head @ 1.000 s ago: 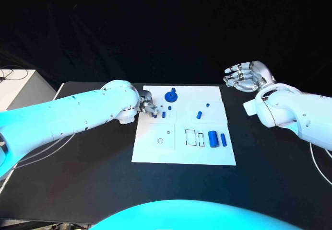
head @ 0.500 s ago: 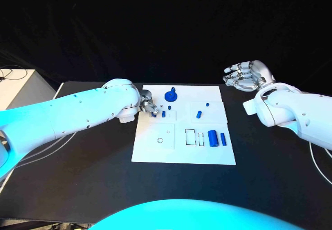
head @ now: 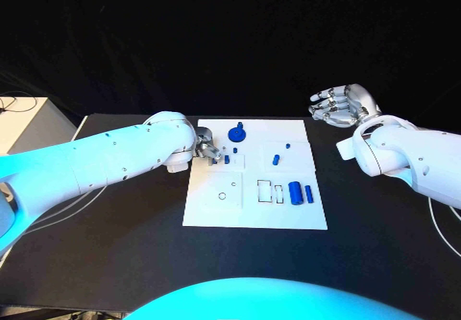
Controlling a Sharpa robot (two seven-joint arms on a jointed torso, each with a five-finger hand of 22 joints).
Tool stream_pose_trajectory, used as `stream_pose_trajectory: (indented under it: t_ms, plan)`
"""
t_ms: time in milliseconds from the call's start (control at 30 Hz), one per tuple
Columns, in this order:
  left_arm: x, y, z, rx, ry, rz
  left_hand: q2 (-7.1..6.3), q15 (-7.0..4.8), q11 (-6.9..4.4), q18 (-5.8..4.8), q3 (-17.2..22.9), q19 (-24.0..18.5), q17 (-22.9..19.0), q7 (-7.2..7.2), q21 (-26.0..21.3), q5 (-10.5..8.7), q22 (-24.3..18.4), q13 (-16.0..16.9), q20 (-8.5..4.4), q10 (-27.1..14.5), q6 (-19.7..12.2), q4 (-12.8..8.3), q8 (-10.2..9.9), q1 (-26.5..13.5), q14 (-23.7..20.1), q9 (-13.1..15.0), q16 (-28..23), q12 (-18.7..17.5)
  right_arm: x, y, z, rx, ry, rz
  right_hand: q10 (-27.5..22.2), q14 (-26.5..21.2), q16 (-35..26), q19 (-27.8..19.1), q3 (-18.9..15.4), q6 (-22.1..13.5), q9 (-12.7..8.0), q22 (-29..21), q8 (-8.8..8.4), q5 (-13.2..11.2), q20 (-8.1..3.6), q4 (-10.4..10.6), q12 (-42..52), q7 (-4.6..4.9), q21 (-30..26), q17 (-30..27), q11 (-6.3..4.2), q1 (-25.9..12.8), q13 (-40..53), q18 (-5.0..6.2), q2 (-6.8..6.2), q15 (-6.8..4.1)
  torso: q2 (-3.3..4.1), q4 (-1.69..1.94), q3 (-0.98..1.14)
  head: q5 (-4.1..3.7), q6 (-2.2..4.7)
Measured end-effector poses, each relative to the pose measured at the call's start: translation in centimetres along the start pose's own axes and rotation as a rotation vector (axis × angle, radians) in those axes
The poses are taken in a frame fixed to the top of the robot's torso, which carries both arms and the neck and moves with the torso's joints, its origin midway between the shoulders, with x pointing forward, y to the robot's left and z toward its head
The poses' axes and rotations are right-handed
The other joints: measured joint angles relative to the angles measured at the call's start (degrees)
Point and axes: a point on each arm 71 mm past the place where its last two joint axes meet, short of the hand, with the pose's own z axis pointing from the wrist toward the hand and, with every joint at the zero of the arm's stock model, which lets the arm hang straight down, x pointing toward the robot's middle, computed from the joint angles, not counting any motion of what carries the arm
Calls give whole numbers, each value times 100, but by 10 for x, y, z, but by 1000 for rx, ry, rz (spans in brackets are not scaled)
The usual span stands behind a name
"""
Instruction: Assemble the parts on the task board
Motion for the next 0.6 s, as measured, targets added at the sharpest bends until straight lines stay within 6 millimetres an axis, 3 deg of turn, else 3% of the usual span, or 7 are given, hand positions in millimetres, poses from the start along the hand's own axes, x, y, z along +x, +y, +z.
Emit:
stream_pose_trajectory:
  t_ms: [133, 233, 367, 433, 500, 600]
  plan:
    - [0, 0, 0, 0, 0, 0, 0, 0, -14, 0, 4, 0, 0, -2, 0, -25, 0, 0, 0, 15, 19, 4, 0, 0, 0, -2, 0, 0, 0, 0, 0, 0, 0, 0, 0, 0, 0, 0, 7, 0, 0, -1, 0, 0, 0, -7, 0, 0, 0, -1, 0, 0, 0, 0, 0, 0, 0, 3, 0, -9, 3]
    - [0, 0, 0, 1, 0, 1, 6, 0, -14, 0, -61, 0, 0, -35, 0, -186, 0, -5, 0, 16, 53, 97, -12, 6, -1, -31, 0, 0, 0, 0, 0, 0, 0, 0, 0, 0, 0, 0, 7, 0, 0, -1, 0, 0, 0, -7, 0, 0, 0, -1, 0, 0, 0, 0, 0, 0, 0, 5, 0, -14, 4]
    - [0, 0, 1, 0, -2, 4, 45, 0, 35, 1, -246, 0, 0, -77, -75, -236, 0, -234, 0, -50, 109, 203, -67, 101, -2, -32, 0, -142, 0, 0, 0, 0, 0, 0, 0, 0, 0, 0, 7, 0, 0, -1, 0, 0, 0, -7, 0, 0, 0, -1, 0, 0, 0, 0, 0, 0, 0, 6, -1, -16, 11]
    - [0, 1, 1, -1, -4, 6, -25, 0, 36, 0, -491, 0, 0, -159, -143, -235, 0, -397, 0, -188, 84, 333, -67, 147, -3, -30, 0, -248, 0, 0, 0, 0, 0, 0, 0, 0, 0, 0, 6, 0, 0, -1, 0, 0, 0, -6, 0, 0, 0, -1, 0, 0, 0, 0, 0, 0, -1, 7, -1, -18, 13]
    - [0, 2, 1, -4, -6, 8, -178, -1, 54, 0, -813, 0, 0, -215, -212, -260, 0, -583, 0, -326, 42, 525, -66, 91, -3, -23, 0, -359, 0, 0, 0, 0, -1, 0, 0, 0, 0, 0, 6, 0, 0, -1, 0, 0, 0, -6, 0, 0, 0, -1, 0, 0, 1, 0, 0, 0, -1, 6, -1, -18, 20]
    - [0, 4, 0, -6, -10, 10, -389, 12, 111, 0, -1225, 0, 0, -144, -303, -260, 0, -844, 0, -486, -91, 748, -63, 74, -16, -13, 0, -514, 0, 0, 0, 0, -1, 0, 0, 0, 0, 0, 6, 0, 0, -1, 0, 0, 0, -6, 0, 0, 0, -1, 0, 0, 1, 0, 0, 0, -3, 6, -1, -19, 25]
